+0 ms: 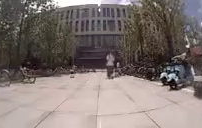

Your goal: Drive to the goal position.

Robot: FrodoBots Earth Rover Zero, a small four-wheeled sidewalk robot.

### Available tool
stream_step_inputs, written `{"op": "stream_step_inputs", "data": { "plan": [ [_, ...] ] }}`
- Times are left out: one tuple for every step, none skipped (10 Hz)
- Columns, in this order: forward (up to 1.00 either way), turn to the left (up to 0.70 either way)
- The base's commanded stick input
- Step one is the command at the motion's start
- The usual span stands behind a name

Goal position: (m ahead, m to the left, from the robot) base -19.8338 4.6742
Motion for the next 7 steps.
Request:
{"op": "stream_step_inputs", "data": {
  "plan": [
    [0.7,0.03],
    [0.7,0.03],
    [0.7,0.03],
    [0.7,0.03],
    [0.7,0.03],
    [0.7,0.03],
    [0.7,0.03]
  ]
}}
